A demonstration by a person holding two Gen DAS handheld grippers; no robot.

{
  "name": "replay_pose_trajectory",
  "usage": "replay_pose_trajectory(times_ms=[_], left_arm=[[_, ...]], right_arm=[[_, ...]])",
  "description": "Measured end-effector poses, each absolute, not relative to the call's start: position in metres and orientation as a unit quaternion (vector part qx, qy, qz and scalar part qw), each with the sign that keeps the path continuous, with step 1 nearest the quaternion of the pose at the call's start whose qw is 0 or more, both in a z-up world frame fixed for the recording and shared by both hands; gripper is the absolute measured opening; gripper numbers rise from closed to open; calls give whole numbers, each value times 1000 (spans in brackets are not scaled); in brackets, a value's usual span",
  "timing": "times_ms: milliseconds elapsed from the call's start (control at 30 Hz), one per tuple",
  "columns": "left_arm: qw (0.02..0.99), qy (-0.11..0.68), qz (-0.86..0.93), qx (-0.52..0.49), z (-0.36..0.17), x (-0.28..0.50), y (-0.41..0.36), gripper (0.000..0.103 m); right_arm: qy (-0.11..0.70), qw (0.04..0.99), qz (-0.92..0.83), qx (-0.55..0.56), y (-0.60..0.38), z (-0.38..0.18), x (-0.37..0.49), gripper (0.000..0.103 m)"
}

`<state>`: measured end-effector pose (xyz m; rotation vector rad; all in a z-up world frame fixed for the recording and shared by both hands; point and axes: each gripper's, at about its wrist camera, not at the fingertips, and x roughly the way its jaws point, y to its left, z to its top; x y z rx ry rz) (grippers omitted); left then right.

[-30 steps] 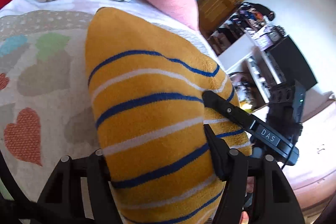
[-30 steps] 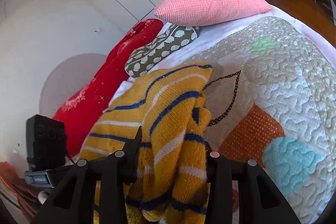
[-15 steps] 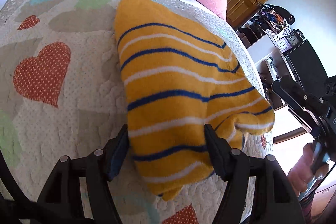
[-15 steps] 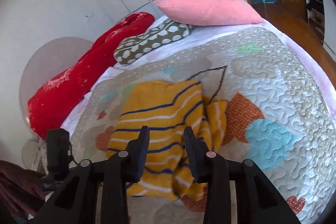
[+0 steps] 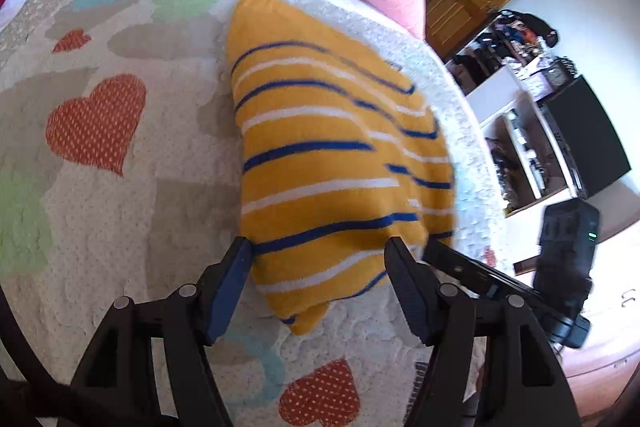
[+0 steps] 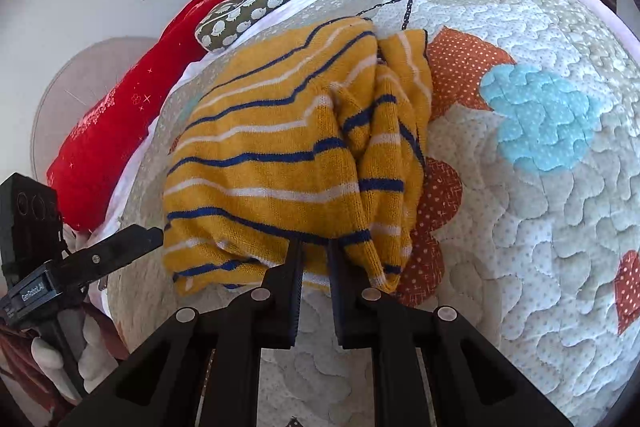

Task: Fold small clothes
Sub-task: 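Open the right gripper and pull both tools back from the sweater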

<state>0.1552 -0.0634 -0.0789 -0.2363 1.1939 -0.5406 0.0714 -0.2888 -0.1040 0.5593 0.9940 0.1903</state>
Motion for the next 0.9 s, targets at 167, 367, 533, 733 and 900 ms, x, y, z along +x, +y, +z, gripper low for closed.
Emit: replay_pose_trajectory(times_ms=[167, 367, 533, 733, 900], left_arm=[[795, 548, -228, -126, -87, 128, -40, 68], [921, 369, -121, -2, -2, 49, -28, 78], [974, 210, 52, 70, 67, -18, -16, 97], [979, 202, 22, -10, 83, -50, 12, 100], [971, 237, 16, 9, 67, -47, 2, 100]], right_arm=[[456, 854, 50, 245, -286, -93, 36, 23], [361, 916, -25, 175, -272, -46, -33, 63], [296, 942, -58, 144, -249, -10, -61, 70], [157, 978, -99, 94, -219, 34, -104, 103], [170, 974, -142, 56, -212, 33, -103, 103]])
